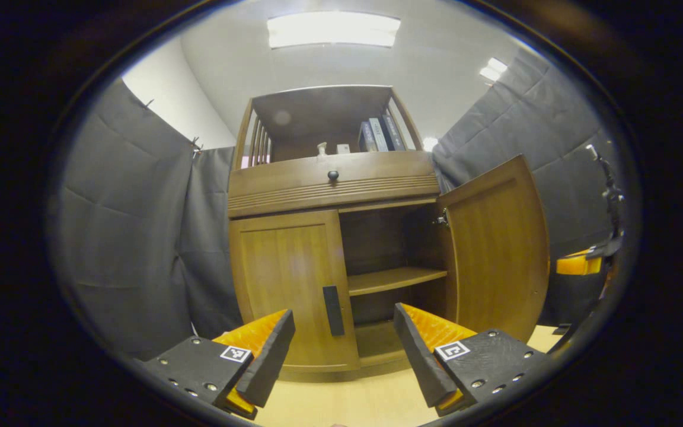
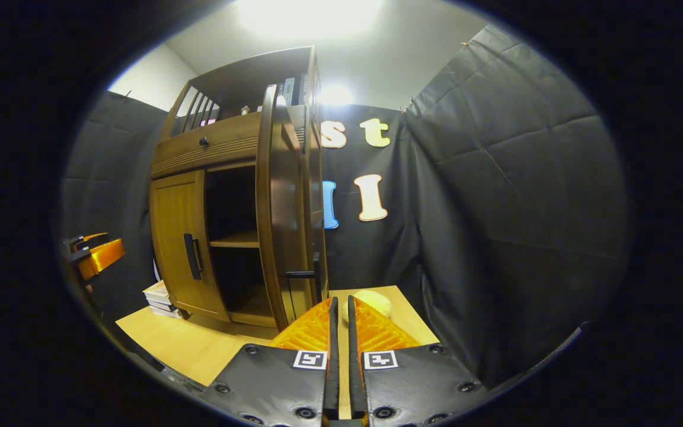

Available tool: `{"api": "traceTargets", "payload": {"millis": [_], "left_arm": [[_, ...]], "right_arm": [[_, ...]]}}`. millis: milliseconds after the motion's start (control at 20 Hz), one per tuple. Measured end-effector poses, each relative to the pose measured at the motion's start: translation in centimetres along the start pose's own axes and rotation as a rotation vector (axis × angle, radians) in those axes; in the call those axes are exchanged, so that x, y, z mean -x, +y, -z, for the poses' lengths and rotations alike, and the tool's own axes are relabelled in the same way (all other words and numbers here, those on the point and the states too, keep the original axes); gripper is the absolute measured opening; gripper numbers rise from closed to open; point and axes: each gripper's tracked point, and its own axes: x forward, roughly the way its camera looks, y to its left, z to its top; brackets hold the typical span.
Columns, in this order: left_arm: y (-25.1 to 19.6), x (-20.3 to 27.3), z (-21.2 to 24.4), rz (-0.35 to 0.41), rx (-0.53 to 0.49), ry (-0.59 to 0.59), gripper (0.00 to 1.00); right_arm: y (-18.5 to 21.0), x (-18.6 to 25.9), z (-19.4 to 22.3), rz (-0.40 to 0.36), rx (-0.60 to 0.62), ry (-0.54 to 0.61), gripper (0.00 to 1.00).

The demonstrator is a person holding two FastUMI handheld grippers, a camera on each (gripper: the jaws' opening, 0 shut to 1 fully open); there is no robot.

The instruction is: Open the right door of the double-door shoe cabinet with the right hand, and open the left door with the left hand.

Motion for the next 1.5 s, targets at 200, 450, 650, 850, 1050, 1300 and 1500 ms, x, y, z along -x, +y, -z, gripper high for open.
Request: {"api": "traceTargets", "payload": {"millis": [200,450,650,850,1050,1300,1500], "left_arm": [[0.3,-4.6,1.3,0.015,0.026,0.003,0.99],[1.6,-9.5,4.1,0.001,0.042,0.027,0.99],[3.0,-13.0,6.7,-0.020,0.050,0.053,0.99],[3.8,-16.2,8.7,-0.024,0.072,0.066,0.99],[4.0,-18.8,10.3,-0.009,0.085,0.082,0.99],[3.5,-20.8,11.9,0.022,0.108,0.102,0.98],[2.8,-21.7,12.9,0.051,0.116,0.124,0.80]], "right_arm": [[-1.8,2.6,-1.7,0.075,-0.022,-0.061,1.00],[-4.0,4.6,-0.9,0.184,-0.014,-0.063,0.96],[-5.1,4.8,-1.2,0.251,-0.017,-0.060,0.96],[-4.9,4.7,-1.8,0.288,-0.009,-0.069,0.92],[-4.2,4.4,-1.3,0.307,-0.003,-0.055,0.92],[-3.4,3.8,-0.8,0.324,0.006,-0.036,0.96],[-3.0,3.9,-0.8,0.324,0.011,-0.039,0.96]]}}
